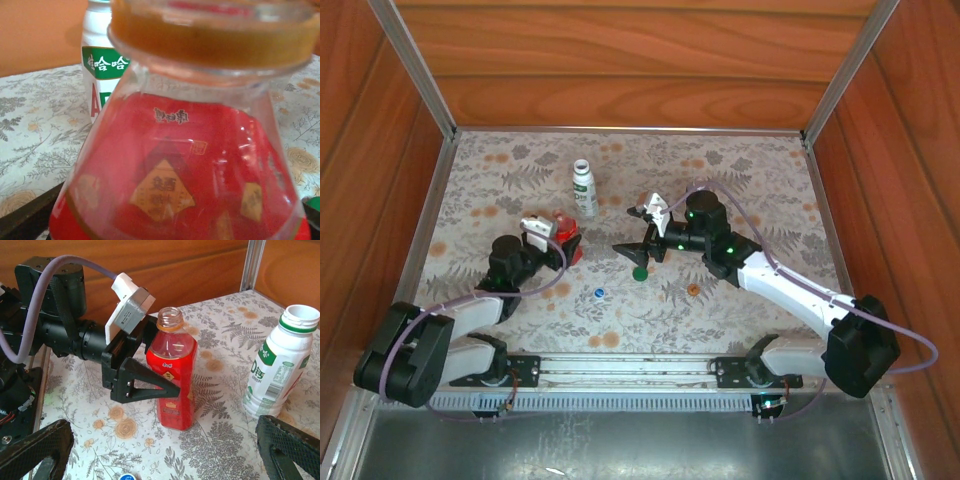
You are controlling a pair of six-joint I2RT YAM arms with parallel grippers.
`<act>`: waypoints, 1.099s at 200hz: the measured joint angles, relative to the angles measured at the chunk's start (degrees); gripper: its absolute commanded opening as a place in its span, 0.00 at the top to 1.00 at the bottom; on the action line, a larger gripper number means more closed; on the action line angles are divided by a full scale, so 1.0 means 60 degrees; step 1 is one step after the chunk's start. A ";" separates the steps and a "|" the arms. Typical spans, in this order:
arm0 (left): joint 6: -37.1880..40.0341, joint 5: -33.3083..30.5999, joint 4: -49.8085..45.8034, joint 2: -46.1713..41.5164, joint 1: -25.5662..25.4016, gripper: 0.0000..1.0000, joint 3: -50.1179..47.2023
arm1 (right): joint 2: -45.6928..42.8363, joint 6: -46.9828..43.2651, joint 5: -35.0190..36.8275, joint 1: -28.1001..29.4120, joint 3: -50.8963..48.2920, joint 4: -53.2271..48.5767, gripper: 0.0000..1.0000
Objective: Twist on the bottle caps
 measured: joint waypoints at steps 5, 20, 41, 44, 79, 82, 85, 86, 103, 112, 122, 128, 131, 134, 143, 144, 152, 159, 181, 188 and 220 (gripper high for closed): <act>0.0000 0.0025 0.0018 0.0015 0.0007 0.17 0.0000 | 0.0000 0.0000 -0.0004 0.0000 0.0000 -0.0004 0.00; 0.0000 0.0058 0.0095 0.0022 0.0011 0.18 0.0004 | 0.0000 0.0004 0.0000 0.0000 0.0000 -0.0007 0.00; -0.0007 0.0084 0.0153 0.0022 0.0015 0.20 0.0004 | 0.0000 0.0004 0.0000 0.0000 0.0000 -0.0015 0.00; -0.0004 0.0087 0.0157 0.0025 0.0015 0.20 0.0004 | 0.0000 0.0000 0.0000 0.0000 0.0000 -0.0015 0.00; 0.0004 0.0229 0.0182 0.0164 0.0015 0.28 0.0015 | 0.0018 0.0040 0.0033 0.0000 0.0000 0.0004 0.00; -0.0007 0.0240 0.0182 0.0175 0.0015 0.29 0.0015 | 0.0026 0.0044 0.0036 0.0000 0.0000 0.0007 0.00; 0.0000 0.0248 0.0182 0.0178 0.0015 0.30 0.0015 | 0.0036 0.0044 0.0040 0.0000 0.0000 0.0007 0.00; 0.0004 0.0255 0.0182 0.0182 0.0015 0.30 0.0015 | 0.0044 0.0044 0.0040 0.0000 0.0000 0.0007 0.00; -0.0004 0.0291 0.0189 0.0189 0.0015 0.35 0.0015 | 0.0160 0.0047 0.0047 0.0000 0.0000 0.0007 0.00; -0.0004 0.0295 0.0189 0.0189 0.0015 0.40 0.0015 | 0.0219 0.0051 0.0047 0.0000 0.0000 0.0004 0.00; -0.0004 0.0299 0.0189 0.0186 0.0015 0.41 0.0015 | 0.0273 0.0058 0.0051 0.0000 0.0000 0.0007 0.00; 0.0004 0.0310 0.0189 0.0186 0.0015 0.42 0.0015 | 0.0302 0.0062 0.0055 0.0000 0.0000 0.0007 0.00; 0.0000 0.0317 0.0193 0.0186 0.0015 0.43 0.0015 | 0.0313 0.0069 0.0055 0.0000 0.0000 0.0004 0.00; 0.0000 0.0324 0.0193 0.0186 0.0015 0.43 0.0015 | 0.0324 0.0069 0.0055 0.0000 0.0000 0.0004 0.00; 0.0004 0.0339 0.0189 0.0186 0.0015 0.45 0.0015 | 0.0339 0.0073 0.0058 0.0000 0.0000 0.0004 0.00; 0.0004 0.0342 0.0193 0.0186 0.0015 0.45 0.0015 | 0.0339 0.0076 0.0058 0.0000 0.0000 0.0004 0.00; 0.0004 0.0379 0.0193 0.0186 0.0015 0.46 0.0015 | 0.0339 0.0076 0.0058 0.0000 0.0000 0.0000 0.00; 0.0011 0.0419 0.0189 0.0186 0.0015 0.47 0.0015 | 0.0339 0.0080 0.0055 0.0000 0.0000 0.0000 0.00; 0.0040 0.0521 0.0193 0.0160 0.0015 0.47 0.0015 | 0.0339 0.0087 0.0047 0.0000 0.0000 0.0000 0.00; 0.0062 0.0554 0.0189 0.0138 0.0015 0.47 0.0015 | 0.0339 0.0091 0.0047 0.0000 0.0000 0.0000 0.00; 0.0168 0.0918 0.0186 -0.0189 0.0011 0.47 0.0015 | 0.0313 0.0215 0.0076 0.0000 0.0000 -0.0011 0.00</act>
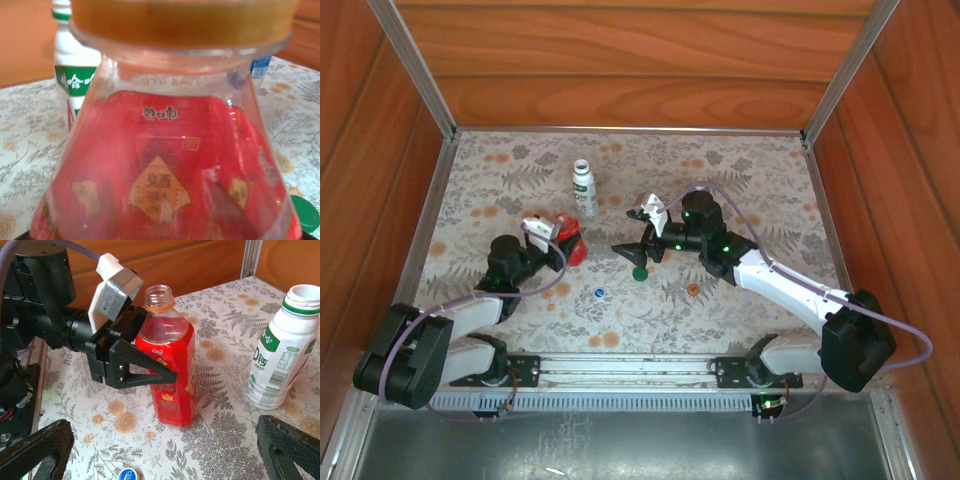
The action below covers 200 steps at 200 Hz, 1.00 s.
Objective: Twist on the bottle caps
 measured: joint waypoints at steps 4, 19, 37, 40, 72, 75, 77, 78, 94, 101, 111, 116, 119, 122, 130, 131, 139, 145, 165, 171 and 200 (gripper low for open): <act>0.0007 0.0062 -0.0004 -0.0044 -0.0007 0.47 0.0004 | -0.0022 0.0015 0.0011 0.0000 0.0000 0.0000 0.00; 0.0018 0.0324 -0.0069 -0.0157 -0.0095 0.47 0.0076 | -0.0208 0.0058 0.0135 0.0000 -0.0069 -0.0058 0.00; 0.0073 0.0692 -0.0255 -0.0280 -0.0448 0.47 0.0368 | -0.0583 0.0055 0.0237 -0.0004 -0.0240 -0.0317 0.00; 0.0076 0.0743 -0.0299 -0.0295 -0.0514 0.47 0.0419 | -0.0696 0.0055 0.0251 0.0000 -0.0266 -0.0386 0.00; 0.0240 0.1341 -0.0794 -0.0342 -0.1559 0.47 0.1133 | -0.1942 -0.0018 0.0379 0.0000 -0.0481 -0.1676 0.00; 0.0255 0.1399 -0.0845 -0.0331 -0.1683 0.47 0.1188 | -0.2106 -0.0025 0.0412 0.0000 -0.0484 -0.1803 0.00; 0.0259 0.1421 -0.0871 -0.0331 -0.1781 0.47 0.1242 | -0.2149 -0.0033 0.0430 0.0000 -0.0484 -0.1869 0.00; 0.0259 0.1450 -0.0889 -0.0324 -0.1807 0.47 0.1282 | -0.2226 -0.0036 0.0437 0.0000 -0.0484 -0.1931 0.00; 0.0302 0.1705 -0.1042 -0.0142 -0.2350 0.47 0.1632 | -0.2929 -0.0033 0.0612 0.0000 -0.0492 -0.2674 0.00; 0.0331 0.1818 -0.1082 -0.0033 -0.2535 0.47 0.1763 | -0.3238 -0.0025 0.0714 0.0000 -0.0517 -0.2965 0.00; 0.0419 0.1985 -0.1129 0.0164 -0.2860 0.47 0.1916 | -0.3665 0.0076 0.0918 0.0000 -0.0586 -0.3333 0.00; 0.0448 0.2062 -0.1140 0.0277 -0.3005 0.47 0.1982 | -0.3880 0.0168 0.1064 0.0000 -0.0641 -0.3512 0.00; 0.0459 0.2106 -0.1151 0.0353 -0.3104 0.47 0.2018 | -0.4044 0.0240 0.1144 0.0000 -0.0688 -0.3639 0.00; 0.0484 0.2149 -0.1169 0.0430 -0.3209 0.47 0.2051 | -0.4233 0.0335 0.1311 0.0000 -0.0750 -0.3774 0.00; 0.0517 0.2218 -0.1206 0.0568 -0.3421 0.47 0.2091 | -0.4594 0.0554 0.1592 0.0000 -0.0874 -0.4054 0.00; 0.0521 0.2229 -0.1209 0.0579 -0.3442 0.47 0.2091 | -0.4634 0.0583 0.1683 0.0000 -0.0889 -0.4098 0.00; 0.0568 0.2302 -0.1253 0.0685 -0.3625 0.47 0.2106 | -0.4972 0.0841 0.2084 0.0000 -0.1020 -0.4371 0.00; 0.0630 0.2342 -0.1290 0.0765 -0.3748 0.47 0.2113 | -0.5195 0.1111 0.2543 0.0000 -0.1115 -0.4601 0.00; 0.0743 0.2506 -0.1359 0.1195 -0.4065 0.47 0.2222 | -0.5639 0.2000 0.3891 0.0000 -0.1341 -0.5344 0.00; 0.0783 0.2550 -0.1362 0.1399 -0.4153 0.47 0.2295 | -0.5712 0.2237 0.4251 0.0000 -0.1384 -0.5555 0.00; 0.1027 0.2648 -0.1402 0.2386 -0.4539 0.47 0.2681 | -0.5938 0.3071 0.5278 0.0000 -0.1643 -0.6178 0.01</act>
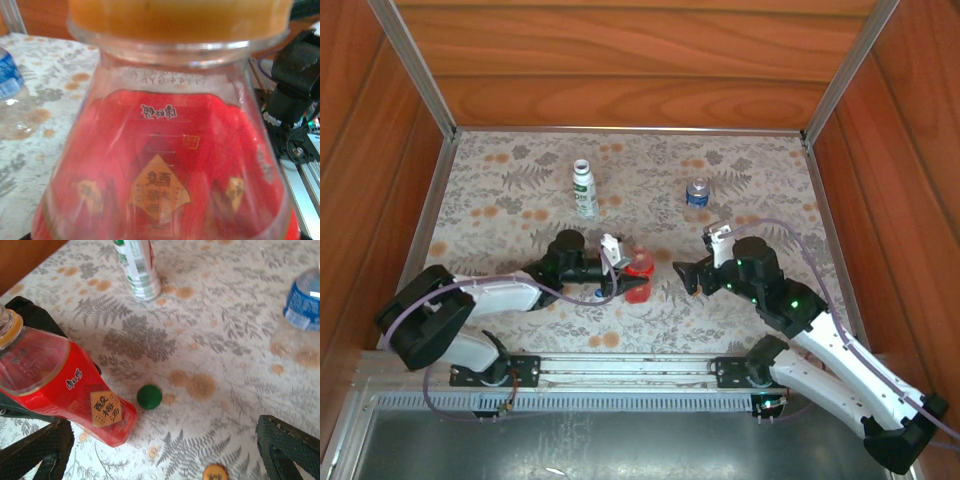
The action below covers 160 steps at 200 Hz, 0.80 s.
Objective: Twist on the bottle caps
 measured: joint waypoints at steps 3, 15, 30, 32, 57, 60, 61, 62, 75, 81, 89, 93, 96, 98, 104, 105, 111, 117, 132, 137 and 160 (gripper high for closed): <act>0.0029 0.0011 -0.0007 0.0120 -0.0055 0.47 0.0044 | -0.0036 0.0058 0.0051 0.0000 -0.0033 -0.0029 0.01; 0.0135 0.0051 -0.0029 0.0415 -0.0164 0.47 0.0157 | -0.0146 0.0237 0.0226 0.0000 -0.0106 -0.0175 0.01; 0.0302 0.0073 -0.0022 0.0758 -0.0215 0.47 0.0270 | -0.0189 0.0444 0.0521 0.0000 -0.0113 -0.0335 0.01; 0.0313 0.0073 -0.0022 0.0787 -0.0215 0.47 0.0277 | -0.0189 0.0459 0.0554 0.0000 -0.0113 -0.0353 0.01; 0.0506 0.0149 0.0149 0.1031 -0.0215 0.47 0.0390 | 0.0051 0.0736 0.1279 0.0000 -0.0109 -0.0718 0.00; 0.0525 0.0153 0.0182 0.1060 -0.0215 0.47 0.0404 | 0.0106 0.0769 0.1351 0.0000 -0.0109 -0.0758 0.00; 0.0525 0.0149 0.0193 0.1067 -0.0215 0.47 0.0404 | 0.0124 0.0787 0.1377 0.0000 -0.0109 -0.0769 0.00; 0.0525 0.0153 0.0219 0.1089 -0.0215 0.47 0.0408 | 0.0168 0.0798 0.1417 -0.0004 -0.0109 -0.0787 0.00; 0.0561 0.0157 0.0463 0.1235 -0.0215 0.47 0.0412 | 0.0415 0.0892 0.1643 0.0000 -0.0109 -0.0914 0.00; 0.0561 0.0153 0.0594 0.1308 -0.0215 0.47 0.0412 | 0.0546 0.0933 0.1719 0.0000 -0.0109 -0.0976 0.00; 0.0557 0.0146 0.0812 0.1417 -0.0215 0.47 0.0404 | 0.0692 0.0984 0.1796 0.0000 -0.0109 -0.1020 0.00; 0.0557 0.0149 0.0954 0.1494 -0.0215 0.47 0.0404 | 0.0758 0.1013 0.1825 0.0000 -0.0109 -0.1024 0.00; 0.0557 0.0149 0.1071 0.1545 -0.0215 0.47 0.0397 | 0.0798 0.1024 0.1843 0.0000 -0.0109 -0.1027 0.00; 0.0554 0.0146 0.1140 0.1581 -0.0211 0.47 0.0390 | 0.0838 0.1038 0.1861 0.0000 -0.0109 -0.1024 0.00; 0.0554 0.0146 0.1311 0.1654 -0.0211 0.47 0.0364 | 0.0936 0.1067 0.1909 0.0000 -0.0109 -0.1020 0.00; 0.0554 0.0149 0.1362 0.1679 -0.0211 0.47 0.0357 | 0.0936 0.1067 0.1909 0.0000 -0.0109 -0.1020 0.00; 0.0550 0.0149 0.1501 0.1734 -0.0211 0.47 0.0335 | 0.1064 0.1111 0.1963 0.0000 -0.0109 -0.1020 0.00; 0.0539 0.0153 0.1661 0.1803 -0.0193 0.47 0.0317 | 0.1217 0.1155 0.1996 0.0000 -0.0106 -0.1024 0.00; 0.0503 0.0160 0.1902 0.1931 -0.0135 0.47 0.0310 | 0.1596 0.1315 0.2135 0.0000 -0.0080 -0.1027 0.00; 0.0488 0.0175 0.1967 0.1956 -0.0113 0.47 0.0302 | 0.1741 0.1406 0.2226 0.0000 -0.0055 -0.1049 0.00; 0.0470 0.0229 0.2058 0.1960 -0.0084 0.41 0.0262 | 0.2233 0.1654 0.2422 0.0000 0.0080 -0.1089 0.00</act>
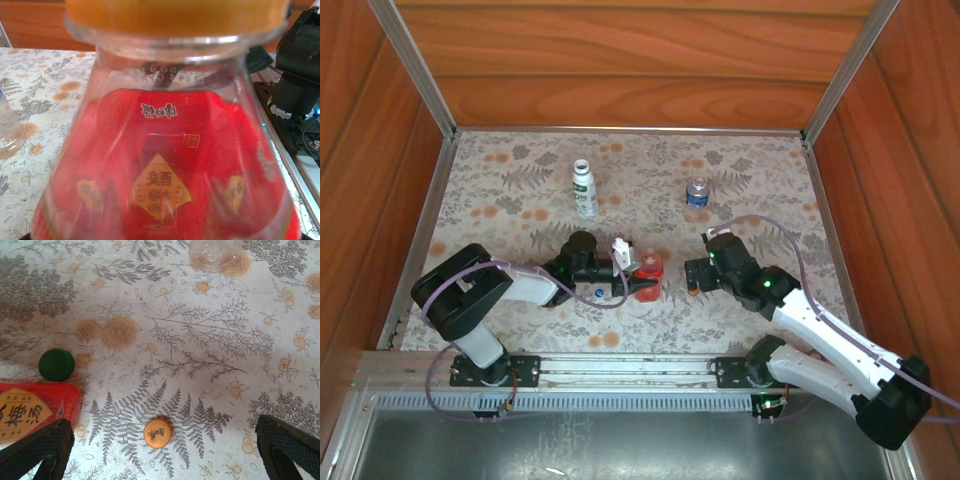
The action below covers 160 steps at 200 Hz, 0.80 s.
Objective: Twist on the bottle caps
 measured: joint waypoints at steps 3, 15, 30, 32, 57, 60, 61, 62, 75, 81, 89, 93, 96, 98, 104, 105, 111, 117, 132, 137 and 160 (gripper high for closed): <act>-0.0018 0.0000 0.0011 -0.0004 0.0000 0.39 -0.0004 | 0.0040 0.0025 0.0022 0.0000 0.0004 0.0011 0.00; -0.0022 0.0004 0.0018 0.0000 0.0000 0.33 -0.0011 | 0.0106 0.0098 0.0029 0.0000 0.0000 0.0029 0.00; -0.0025 -0.0007 -0.0011 0.0000 0.0000 0.28 -0.0015 | 0.0044 0.0146 0.0011 0.0000 -0.0076 0.0262 0.00; -0.0029 -0.0007 -0.0018 0.0000 0.0000 0.28 -0.0018 | 0.0026 0.0153 0.0004 0.0000 -0.0106 0.0328 0.00; -0.0029 -0.0007 -0.0069 0.0000 0.0000 0.23 -0.0025 | -0.0076 0.0200 -0.0055 -0.0004 -0.0193 0.0583 0.00; -0.0033 -0.0004 -0.0069 0.0000 0.0000 0.23 -0.0025 | -0.0076 0.0208 -0.0055 -0.0004 -0.0193 0.0597 0.00; -0.0036 -0.0007 -0.0069 0.0000 0.0000 0.23 -0.0025 | -0.0076 0.0208 -0.0062 -0.0004 -0.0193 0.0601 0.00; -0.0029 -0.0007 -0.0069 0.0000 0.0000 0.23 -0.0025 | -0.0073 0.0208 -0.0062 -0.0004 -0.0193 0.0605 0.00; -0.0033 -0.0007 -0.0062 0.0004 0.0000 0.23 -0.0025 | -0.0073 0.0219 -0.0106 -0.0007 -0.0193 0.0659 0.00; -0.0022 -0.0007 -0.0047 0.0018 0.0000 0.23 -0.0029 | -0.0073 0.0222 -0.0131 -0.0011 -0.0193 0.0674 0.00; -0.0022 -0.0011 0.0033 0.0084 0.0000 0.23 -0.0055 | -0.0058 0.0226 -0.0168 -0.0011 -0.0193 0.0696 0.00; -0.0018 -0.0011 0.0080 0.0124 0.0000 0.23 -0.0069 | -0.0047 0.0229 -0.0200 -0.0011 -0.0193 0.0714 0.00; -0.0022 -0.0011 0.0142 0.0178 0.0000 0.23 -0.0087 | -0.0036 0.0233 -0.0211 -0.0011 -0.0197 0.0725 0.00; -0.0015 -0.0007 0.0175 0.0197 0.0000 0.23 -0.0095 | -0.0029 0.0237 -0.0215 -0.0011 -0.0197 0.0736 0.00; -0.0018 -0.0011 0.0266 0.0310 0.0000 0.23 -0.0124 | -0.0018 0.0244 -0.0248 -0.0011 -0.0215 0.0783 0.00; -0.0015 -0.0011 0.0273 0.0331 0.0000 0.23 -0.0127 | -0.0018 0.0244 -0.0248 -0.0011 -0.0215 0.0783 0.00; -0.0011 -0.0011 0.0408 0.0477 0.0000 0.23 -0.0160 | -0.0007 0.0248 -0.0277 -0.0011 -0.0240 0.0816 0.00; -0.0011 -0.0011 0.0546 0.0623 0.0000 0.23 -0.0182 | 0.0000 0.0248 -0.0288 -0.0011 -0.0255 0.0841 0.00; 0.0007 -0.0007 0.0969 0.0994 0.0000 0.25 -0.0244 | 0.0036 0.0251 -0.0335 -0.0011 -0.0273 0.0874 0.00; 0.0007 -0.0007 0.1151 0.1151 0.0000 0.26 -0.0262 | 0.0040 0.0255 -0.0353 -0.0011 -0.0280 0.0878 0.00; 0.0015 -0.0004 0.1679 0.1523 0.0000 0.27 -0.0277 | 0.0033 0.0284 -0.0412 -0.0011 -0.0295 0.0900 0.00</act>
